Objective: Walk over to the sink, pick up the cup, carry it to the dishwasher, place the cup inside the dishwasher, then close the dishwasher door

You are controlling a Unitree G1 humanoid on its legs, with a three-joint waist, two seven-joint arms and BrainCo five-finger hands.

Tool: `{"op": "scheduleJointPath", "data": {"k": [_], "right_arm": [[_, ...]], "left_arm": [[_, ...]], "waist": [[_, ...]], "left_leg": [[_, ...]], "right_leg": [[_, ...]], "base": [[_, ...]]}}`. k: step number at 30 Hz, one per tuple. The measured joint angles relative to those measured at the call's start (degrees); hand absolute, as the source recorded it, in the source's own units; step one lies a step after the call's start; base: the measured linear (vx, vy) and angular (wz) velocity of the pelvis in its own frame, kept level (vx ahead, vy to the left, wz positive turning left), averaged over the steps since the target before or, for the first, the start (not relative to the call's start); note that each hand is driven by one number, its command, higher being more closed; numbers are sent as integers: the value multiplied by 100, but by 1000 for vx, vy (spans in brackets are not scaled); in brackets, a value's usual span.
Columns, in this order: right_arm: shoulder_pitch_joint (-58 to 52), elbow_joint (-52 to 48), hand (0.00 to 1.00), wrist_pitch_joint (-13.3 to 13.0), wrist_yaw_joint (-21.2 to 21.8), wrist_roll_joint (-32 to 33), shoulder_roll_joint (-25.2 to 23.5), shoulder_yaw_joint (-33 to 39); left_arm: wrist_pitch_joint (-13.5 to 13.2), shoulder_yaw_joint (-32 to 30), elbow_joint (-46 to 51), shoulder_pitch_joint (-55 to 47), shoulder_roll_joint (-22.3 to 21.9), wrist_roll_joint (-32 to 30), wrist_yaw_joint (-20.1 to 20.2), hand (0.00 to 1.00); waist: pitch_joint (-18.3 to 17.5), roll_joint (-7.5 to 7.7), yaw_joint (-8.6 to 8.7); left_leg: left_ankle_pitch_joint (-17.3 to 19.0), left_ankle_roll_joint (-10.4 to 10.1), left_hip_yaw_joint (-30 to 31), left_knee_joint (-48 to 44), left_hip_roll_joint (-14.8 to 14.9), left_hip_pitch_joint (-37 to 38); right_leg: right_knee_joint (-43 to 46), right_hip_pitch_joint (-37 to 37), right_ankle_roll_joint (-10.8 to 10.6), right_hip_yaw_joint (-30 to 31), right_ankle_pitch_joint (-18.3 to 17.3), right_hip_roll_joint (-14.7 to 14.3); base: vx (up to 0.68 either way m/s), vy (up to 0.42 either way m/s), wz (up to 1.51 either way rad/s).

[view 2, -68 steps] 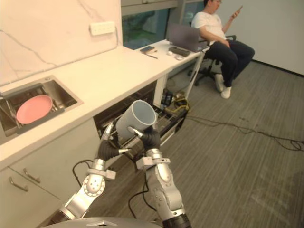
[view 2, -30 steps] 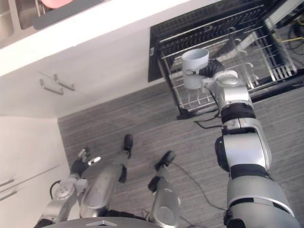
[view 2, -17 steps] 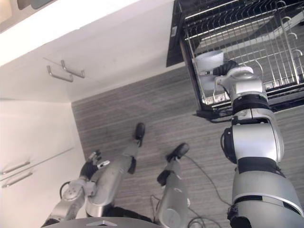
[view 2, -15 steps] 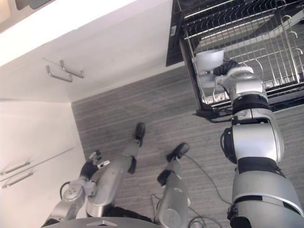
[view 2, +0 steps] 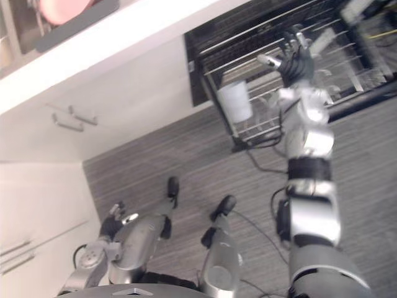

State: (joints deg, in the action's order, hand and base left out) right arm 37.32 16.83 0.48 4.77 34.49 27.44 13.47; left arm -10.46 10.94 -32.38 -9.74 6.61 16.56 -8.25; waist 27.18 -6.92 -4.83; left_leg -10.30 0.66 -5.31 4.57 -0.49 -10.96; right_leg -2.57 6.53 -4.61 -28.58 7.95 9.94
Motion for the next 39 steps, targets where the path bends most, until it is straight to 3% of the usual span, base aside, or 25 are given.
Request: {"op": "scheduleJointPath", "data": {"k": [4, 7, 9, 11, 13, 14, 16, 19, 22, 23, 25, 26, 27, 29, 31, 35, 36, 37, 38, 39], "right_arm": [[-2347, -1527, 0, -433, 74, 224, -1664, -48], [-3504, -2294, 0, -682, 398, 99, -2415, -518], [-3744, -2495, 0, -856, 592, -135, -2621, -801], [-3758, -2499, 0, -957, 743, -349, -2716, -878], [-3755, -2501, 0, -961, 759, -329, -2556, -699], [-3748, -2501, 0, -960, 759, -326, -2458, -628], [-3628, -2512, 0, -931, 770, -210, -2171, -462], [-3531, -2551, 0, -930, 908, -76, -2238, -377], [-3476, -2732, 0, -931, 985, -43, -2229, -371], [-3475, -2853, 0, -937, 1019, -7, -2228, -371], [-3529, -3002, 0, -950, 1018, -1, -2223, -356], [-3561, -3086, 0, -950, 993, 3, -2231, -322], [-3723, -3264, 0, -959, 963, 17, -2284, -229], [-4085, -3471, 0, -956, 865, 106, -2387, -57], [-4418, -3759, 0, -957, 684, 140, -2424, 255], [-4434, -3858, 0, -1093, 623, 195, -2406, 548], [-4436, -3858, 0, -1093, 618, 237, -2408, 561], [-4437, -3859, 0, -1093, 617, 244, -2422, 560], [-4440, -3862, 0, -1094, 618, 251, -2439, 560], [-4442, -3872, 0, -1101, 619, 339, -2466, 549]], "left_arm": [[-176, -811, -670, -138, -118, -37, -218, 0], [-342, -1426, -890, -309, -419, 142, -320, 0], [-510, -1736, -896, -504, -571, 208, -409, 0], [-592, -1896, -1067, -678, -566, 369, -409, 0], [-578, -2158, -1390, -905, -579, 417, -389, 0], [-572, -2211, -1430, -988, -609, 417, -381, 0], [-576, -2246, -1552, -1222, -709, 387, -300, 0], [-604, -2226, -1587, -1179, -736, 234, -240, 0], [-612, -2209, -1574, -1056, -729, -62, -213, 0], [-559, -2199, -1579, -1009, -713, -125, -209, 0], [-414, -2172, -1599, -925, -631, -332, -231, 0], [-315, -2050, -1602, -843, -545, -383, -253, 0], [-191, -1870, -1591, -758, -389, -448, -261, 0], [-76, -1687, -1553, -589, -156, -498, -251, 0], [-13, -1591, -1629, -452, 71, -823, -126, 0], [1, -1400, -1831, -333, 115, -1237, -81, 0], [-3, -1311, -1887, -324, 116, -1293, -68, 0], [-6, -1278, -1941, -327, 115, -1383, -23, 0], [-7, -1279, -1965, -332, 129, -1453, -12, 0], [-9, -1296, -2030, -341, 182, -1480, -5, 0]], "waist": [[-562, 487, 235], [-828, 572, 303], [-936, 561, 299], [-963, 564, 255], [-1021, 534, 216], [-1070, 520, 197], [-1185, 532, 119], [-1234, 636, 102], [-1240, 659, 57], [-1267, 685, 63], [-1428, 734, 198], [-1433, 786, 222], [-1501, 748, 304], [-1596, 964, 560], [-1639, 1132, 667], [-1777, 1035, 765], [-1806, 1001, 804], [-1820, 966, 822], [-1830, 986, 829], [-1871, 1076, 832]], "left_leg": [[272, -116, -177, 6, 124, 414], [399, -165, -151, 33, 153, 725], [453, -180, -68, -4, 142, 870], [739, -122, -35, -444, 128, 822], [1205, -113, -902, -1294, 410, 701], [1221, -119, -1064, -1393, 437, 687], [1276, 10, -1152, -1427, 209, 687], [1317, 82, -1070, -1449, 16, 602], [1685, 174, -1155, -1783, -29, 592], [1887, 187, -1215, -1903, -58, 605], [2039, 243, -1202, -1889, -125, 647], [2019, 275, -1164, -1696, -176, 812], [1887, 407, -879, -1520, -251, 949], [1748, 547, -241, -1203, -321, 1102], [1551, 492, 346, -901, -379, 1426], [1648, 387, 981, -924, -366, 1615], [1717, 275, 1058, -958, -298, 1629], [1804, 142, 1036, -1020, -240, 1641], [1901, 16, 970, -1117, -248, 1640], [2174, -56, 820, -1331, -293, 1673]], "right_leg": [[-17, -325, -13, 157, -228, -105], [-98, -701, -31, 78, -338, -156], [-103, -948, -102, -92, -405, -148], [-33, -1271, -131, -384, -514, -52], [32, -1775, -263, -836, -620, 110], [65, -1837, -319, -911, -651, 177], [183, -1873, -491, -1020, -700, 429], [157, -1879, -641, -1150, -656, 588], [270, -1974, -743, -1121, -689, 741], [551, -1919, -703, -1014, -857, 877], [1301, -1682, -130, -948, -1167, 1089], [2397, -1186, 512, -451, -1210, 1328], [3508, -653, 610, 559, -1099, 1316], [4193, -309, 190, 1414, -1647, 786], [4139, -154, 217, 1558, -2201, 114], [3583, 359, 266, 1700, -2477, -296], [3230, 529, 236, 1949, -2413, -393], [2727, 586, 192, 2182, -2119, -438], [2314, 537, 212, 2286, -1667, -429], [1849, 447, 140, 2540, -861, -313]], "base": [[141, -85, -26], [148, -67, 0], [122, -18, 41], [93, 25, 68], [97, 88, 100], [140, 168, 87], [159, 209, 46], [88, 119, 28], [55, 84, -10], [52, 114, -18], [97, 120, 2], [115, 158, 32], [160, 158, 80], [192, 28, 142], [288, -75, 143], [307, -71, 103], [252, -106, 73], [293, -129, 64], [261, -133, 46], [319, -178, 21]]}}
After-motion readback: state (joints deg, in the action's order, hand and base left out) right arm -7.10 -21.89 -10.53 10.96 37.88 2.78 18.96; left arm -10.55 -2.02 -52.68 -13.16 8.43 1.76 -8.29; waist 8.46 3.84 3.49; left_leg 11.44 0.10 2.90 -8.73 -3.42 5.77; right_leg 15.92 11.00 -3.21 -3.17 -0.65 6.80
